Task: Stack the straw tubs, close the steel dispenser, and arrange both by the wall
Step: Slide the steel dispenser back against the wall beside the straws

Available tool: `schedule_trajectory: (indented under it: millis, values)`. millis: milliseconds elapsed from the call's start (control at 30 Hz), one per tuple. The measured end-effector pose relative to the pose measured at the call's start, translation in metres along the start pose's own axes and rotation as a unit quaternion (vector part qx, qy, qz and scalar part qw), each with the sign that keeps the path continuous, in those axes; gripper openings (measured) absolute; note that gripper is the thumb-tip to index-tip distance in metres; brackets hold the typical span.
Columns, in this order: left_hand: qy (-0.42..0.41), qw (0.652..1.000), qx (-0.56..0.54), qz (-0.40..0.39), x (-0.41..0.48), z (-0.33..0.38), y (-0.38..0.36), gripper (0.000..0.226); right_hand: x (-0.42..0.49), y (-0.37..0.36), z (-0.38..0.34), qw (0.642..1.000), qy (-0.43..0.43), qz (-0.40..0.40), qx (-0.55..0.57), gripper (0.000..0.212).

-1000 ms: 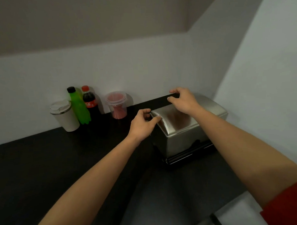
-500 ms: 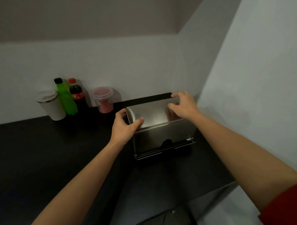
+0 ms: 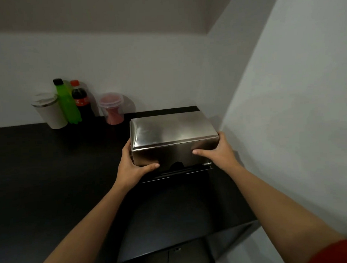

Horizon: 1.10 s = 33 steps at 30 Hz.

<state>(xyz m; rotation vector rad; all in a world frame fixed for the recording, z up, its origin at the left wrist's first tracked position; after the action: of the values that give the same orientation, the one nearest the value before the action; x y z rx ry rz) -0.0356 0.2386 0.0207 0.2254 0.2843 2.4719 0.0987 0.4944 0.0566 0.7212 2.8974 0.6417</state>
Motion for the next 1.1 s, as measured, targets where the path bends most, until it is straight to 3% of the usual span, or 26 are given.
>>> schedule_trajectory:
  millis: [167, 733, 933, 1100]
  values:
    - [0.029, 0.999, 0.013, 0.015, 0.001, -0.013, -0.001, 0.121, 0.008, -0.007, 0.017, 1.000, -0.016, -0.002, 0.018, 0.098]
    - [0.031, 0.999, -0.033, 0.014, 0.045, -0.026, 0.014, 0.118, 0.063, -0.013, 0.010, 0.999, -0.022, -0.025, 0.016, 0.100]
    - [0.034, 0.997, -0.065, -0.015, 0.078, -0.031, 0.027, 0.119, 0.094, -0.023, 0.013, 0.996, -0.042, -0.048, 0.065, 0.063]
    - [0.045, 0.996, -0.066, -0.026, 0.105, -0.038, 0.039, 0.120, 0.117, -0.030, 0.015, 0.994, -0.055, -0.051, 0.084, 0.055]
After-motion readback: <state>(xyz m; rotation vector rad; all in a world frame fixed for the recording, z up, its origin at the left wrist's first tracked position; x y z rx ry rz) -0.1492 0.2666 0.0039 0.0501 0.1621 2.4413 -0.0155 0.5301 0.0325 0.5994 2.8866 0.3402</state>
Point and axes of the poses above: each hand's wrist, its own x-axis towards the middle knuckle, its own y-axis out of the back of the hand, z = x × y, the point moved 4 cm from there along x, towards the middle knuckle, and after that the axes turned 11 degrees about -z, right-handed, at the moved point
